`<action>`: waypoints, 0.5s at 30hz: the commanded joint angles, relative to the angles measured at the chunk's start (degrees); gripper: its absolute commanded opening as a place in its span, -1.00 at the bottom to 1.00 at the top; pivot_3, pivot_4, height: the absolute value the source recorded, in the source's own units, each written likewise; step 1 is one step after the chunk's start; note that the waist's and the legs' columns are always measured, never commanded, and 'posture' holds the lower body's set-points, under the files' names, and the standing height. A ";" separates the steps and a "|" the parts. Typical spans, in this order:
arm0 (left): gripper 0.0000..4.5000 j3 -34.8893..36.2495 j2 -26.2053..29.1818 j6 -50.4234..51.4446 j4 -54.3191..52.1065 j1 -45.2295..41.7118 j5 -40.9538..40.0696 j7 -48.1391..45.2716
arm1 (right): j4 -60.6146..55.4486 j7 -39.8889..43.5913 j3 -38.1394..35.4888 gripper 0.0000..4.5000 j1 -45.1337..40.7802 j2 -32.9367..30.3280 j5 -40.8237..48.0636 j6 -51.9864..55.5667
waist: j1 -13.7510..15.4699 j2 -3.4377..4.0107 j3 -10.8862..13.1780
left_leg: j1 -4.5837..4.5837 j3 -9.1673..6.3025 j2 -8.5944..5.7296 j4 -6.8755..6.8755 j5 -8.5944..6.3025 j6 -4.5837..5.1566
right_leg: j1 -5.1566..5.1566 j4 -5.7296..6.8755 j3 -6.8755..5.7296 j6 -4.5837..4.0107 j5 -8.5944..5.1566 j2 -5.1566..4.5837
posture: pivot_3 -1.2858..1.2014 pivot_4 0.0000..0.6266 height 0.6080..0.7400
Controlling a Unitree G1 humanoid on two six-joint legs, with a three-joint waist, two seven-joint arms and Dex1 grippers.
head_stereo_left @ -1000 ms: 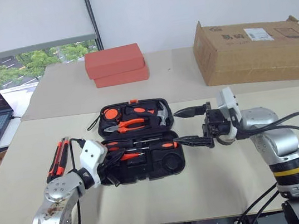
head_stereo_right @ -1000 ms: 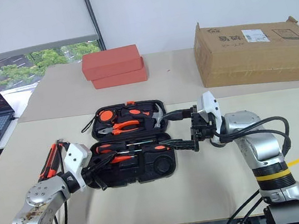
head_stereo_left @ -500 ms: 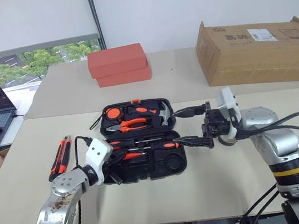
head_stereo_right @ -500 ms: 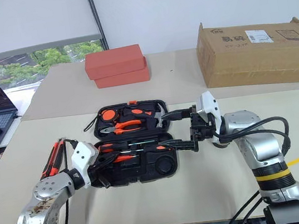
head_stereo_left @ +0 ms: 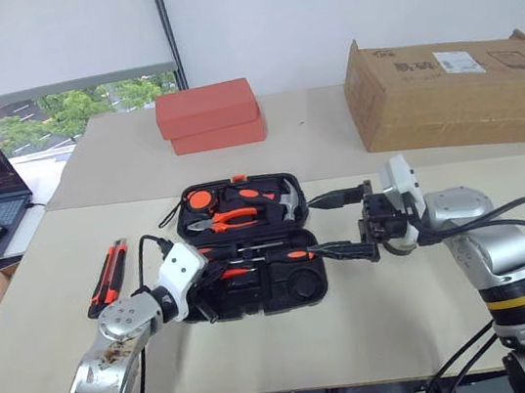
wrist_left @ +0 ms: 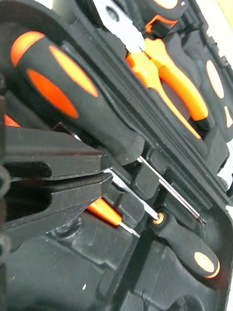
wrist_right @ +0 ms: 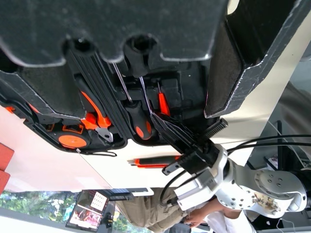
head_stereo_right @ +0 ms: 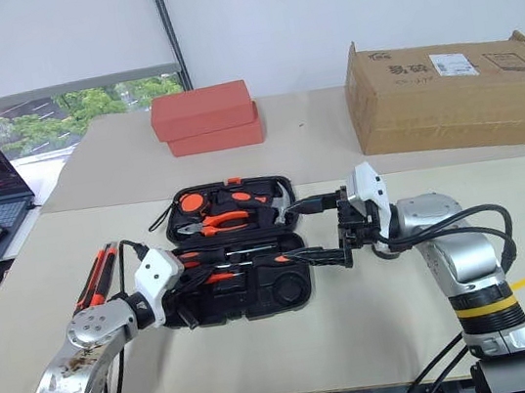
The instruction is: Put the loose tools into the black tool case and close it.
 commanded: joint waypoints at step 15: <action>-0.52 27.18 -3.28 9.41 -4.97 4.69 -10.79 14.75 | 2.78 1.99 -0.14 1.00 -4.28 4.27 2.90 -1.56 | -0.35 -0.26 0.16 | -0.30 0.01 0.02 -0.01 -0.03 0.06 | -0.23 -0.07 -0.03 -0.05 0.04 0.02 | 0.03 -0.52 0.57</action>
